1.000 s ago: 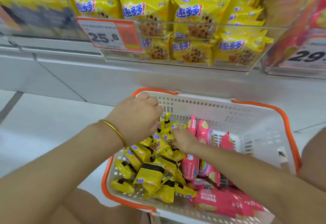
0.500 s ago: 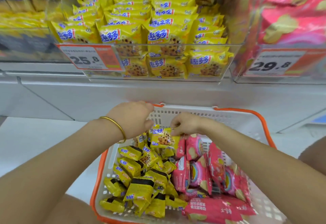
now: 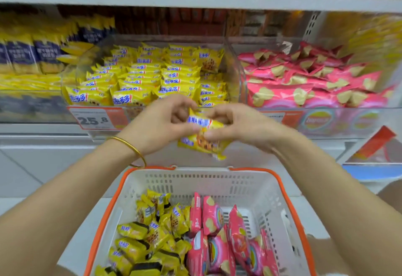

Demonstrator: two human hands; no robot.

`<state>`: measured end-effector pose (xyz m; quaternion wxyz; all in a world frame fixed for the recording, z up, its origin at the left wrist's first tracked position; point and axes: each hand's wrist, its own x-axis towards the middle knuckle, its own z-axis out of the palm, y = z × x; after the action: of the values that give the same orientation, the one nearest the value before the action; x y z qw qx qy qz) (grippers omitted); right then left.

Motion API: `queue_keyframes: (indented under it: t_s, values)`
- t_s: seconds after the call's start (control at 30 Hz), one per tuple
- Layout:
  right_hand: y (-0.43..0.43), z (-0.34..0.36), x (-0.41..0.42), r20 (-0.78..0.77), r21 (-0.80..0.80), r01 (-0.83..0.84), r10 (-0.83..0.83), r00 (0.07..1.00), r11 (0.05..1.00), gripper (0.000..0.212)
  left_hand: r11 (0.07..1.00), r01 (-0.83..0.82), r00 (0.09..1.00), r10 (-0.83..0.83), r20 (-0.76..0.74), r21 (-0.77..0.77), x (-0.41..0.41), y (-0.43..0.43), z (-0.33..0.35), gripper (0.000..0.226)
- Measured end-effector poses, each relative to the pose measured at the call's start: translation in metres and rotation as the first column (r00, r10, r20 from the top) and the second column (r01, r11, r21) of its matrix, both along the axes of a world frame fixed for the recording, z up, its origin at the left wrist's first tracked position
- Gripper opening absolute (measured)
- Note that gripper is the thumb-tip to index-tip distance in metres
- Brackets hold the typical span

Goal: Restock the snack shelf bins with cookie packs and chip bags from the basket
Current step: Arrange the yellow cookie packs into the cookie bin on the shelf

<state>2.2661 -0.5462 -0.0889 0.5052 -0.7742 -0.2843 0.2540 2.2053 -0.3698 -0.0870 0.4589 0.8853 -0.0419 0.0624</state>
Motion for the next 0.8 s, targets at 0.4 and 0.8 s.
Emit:
queue_keyframes:
  t_s: [0.4,0.8]
  values:
    - [0.089,0.058,0.111,0.769,-0.26,0.677,-0.276,0.576,0.689,0.033,0.577,-0.294,0.942,0.037,0.335,0.762,0.043,0.019,-0.013,0.069]
    - [0.112,0.046,0.184,0.763,-0.607,0.577,0.197,0.616,0.547,0.044,0.565,-0.299,0.934,0.01,0.356,0.769,0.046,0.031,-0.025,0.057]
